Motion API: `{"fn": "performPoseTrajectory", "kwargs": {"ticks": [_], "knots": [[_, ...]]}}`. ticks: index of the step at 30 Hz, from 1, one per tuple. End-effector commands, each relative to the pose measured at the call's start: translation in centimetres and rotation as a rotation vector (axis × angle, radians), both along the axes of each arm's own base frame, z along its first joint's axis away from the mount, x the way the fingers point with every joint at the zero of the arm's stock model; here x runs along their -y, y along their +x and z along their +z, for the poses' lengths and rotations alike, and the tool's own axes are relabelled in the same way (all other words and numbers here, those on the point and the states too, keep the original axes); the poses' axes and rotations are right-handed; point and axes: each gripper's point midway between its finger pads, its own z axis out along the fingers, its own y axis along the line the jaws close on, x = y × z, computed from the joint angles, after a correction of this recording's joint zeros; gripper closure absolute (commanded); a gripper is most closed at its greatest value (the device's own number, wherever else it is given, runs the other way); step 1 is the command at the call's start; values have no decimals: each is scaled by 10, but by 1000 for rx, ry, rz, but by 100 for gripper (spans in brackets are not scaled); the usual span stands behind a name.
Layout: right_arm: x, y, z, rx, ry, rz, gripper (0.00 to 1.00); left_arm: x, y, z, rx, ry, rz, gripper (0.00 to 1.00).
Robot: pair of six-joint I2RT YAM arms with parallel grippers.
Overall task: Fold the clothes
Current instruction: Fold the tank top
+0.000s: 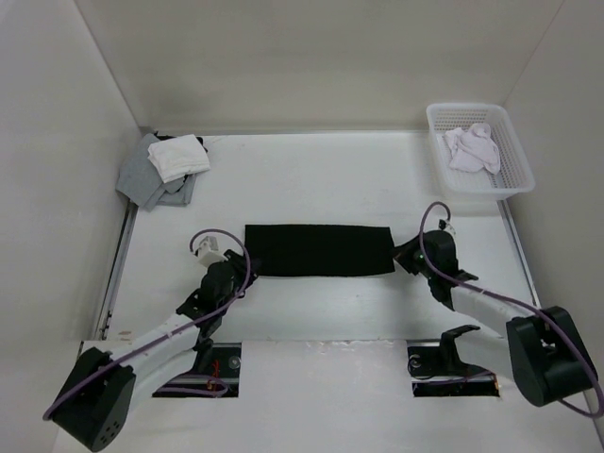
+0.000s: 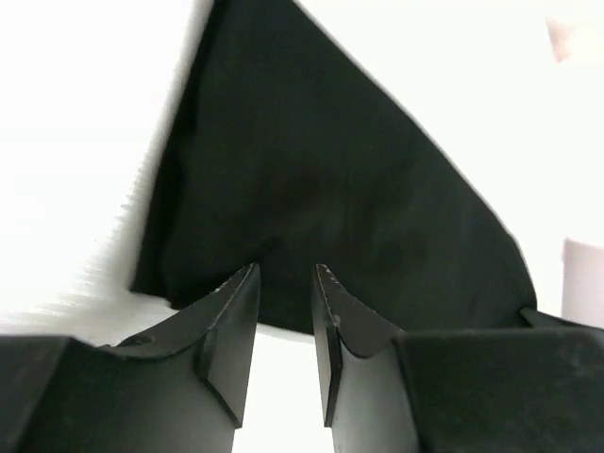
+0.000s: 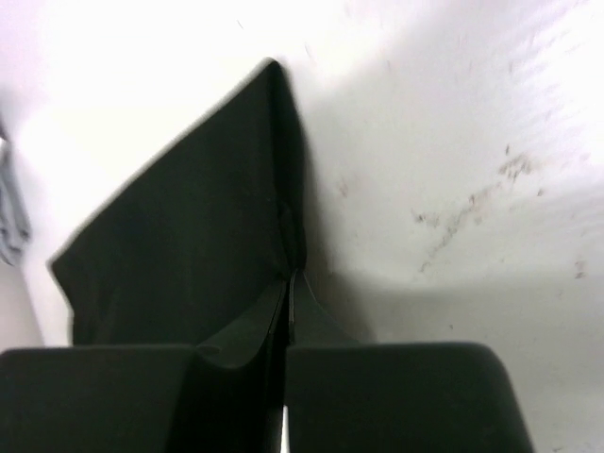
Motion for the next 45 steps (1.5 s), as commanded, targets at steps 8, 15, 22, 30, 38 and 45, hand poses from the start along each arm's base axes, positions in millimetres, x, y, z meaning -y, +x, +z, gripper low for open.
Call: {"fn": "performPoseTrajectory", "kwargs": {"ticks": [8,15,22,30,38,45], "knots": [[30,6,79,176,-135,-53,100,4,-14,37,66,-63,-33,72],[-37,4,141,229,-316,131,100,6,-10,87,162,-84,-51,70],[-130,1,154,199,-478,320,100,16,-8,105,182,-85,-105,68],[-232,-1,148,147,-571,482,100,-7,-5,129,262,-96,-47,67],[-308,-1,116,85,-582,579,92,-30,0,120,249,-127,3,67],[-317,-13,136,176,-433,581,63,-38,8,114,231,-133,22,66]]}}
